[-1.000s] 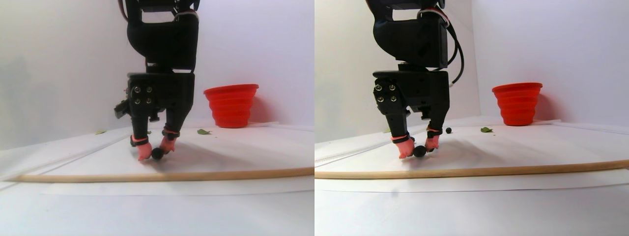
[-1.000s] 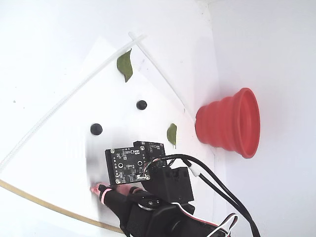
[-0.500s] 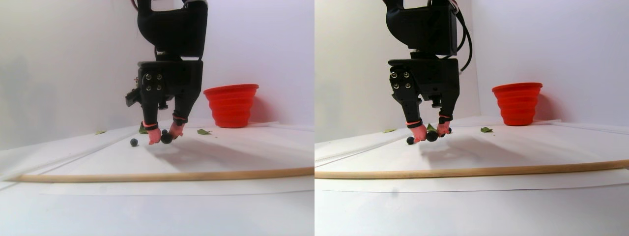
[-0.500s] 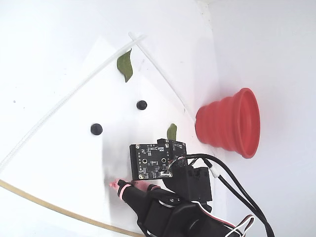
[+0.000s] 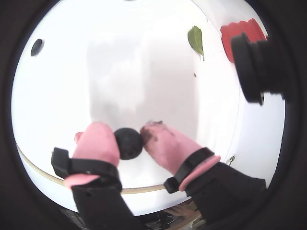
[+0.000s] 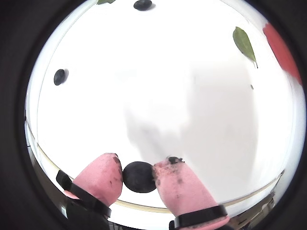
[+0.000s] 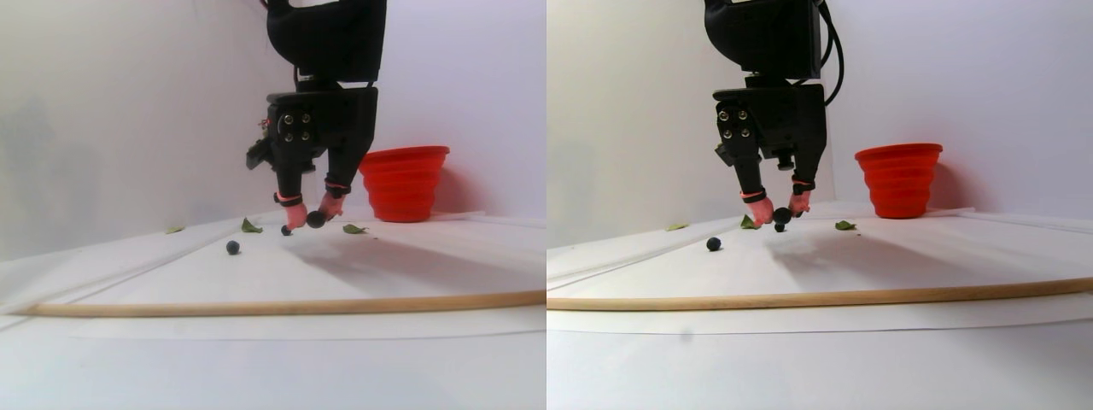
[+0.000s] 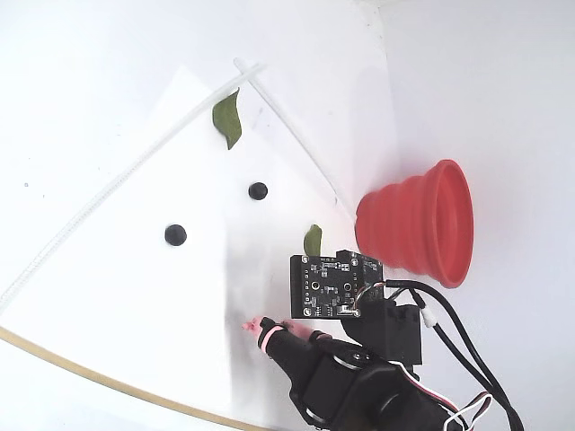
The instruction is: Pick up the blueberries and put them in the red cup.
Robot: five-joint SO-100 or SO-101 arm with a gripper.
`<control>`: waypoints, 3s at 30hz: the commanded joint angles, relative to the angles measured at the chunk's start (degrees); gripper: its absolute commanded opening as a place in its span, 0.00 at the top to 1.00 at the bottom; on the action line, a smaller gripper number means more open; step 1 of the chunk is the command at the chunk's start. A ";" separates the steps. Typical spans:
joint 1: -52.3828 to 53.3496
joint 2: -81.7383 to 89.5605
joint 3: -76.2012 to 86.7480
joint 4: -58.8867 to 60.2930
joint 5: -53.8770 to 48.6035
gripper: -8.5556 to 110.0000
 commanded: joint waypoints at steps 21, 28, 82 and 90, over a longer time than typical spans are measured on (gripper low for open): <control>4.66 12.66 -11.25 2.64 1.67 0.83; 5.45 13.97 -13.18 2.64 2.37 0.83; 13.62 1.49 -36.39 0.44 7.12 0.83; 14.50 -1.14 -40.25 0.18 8.00 0.83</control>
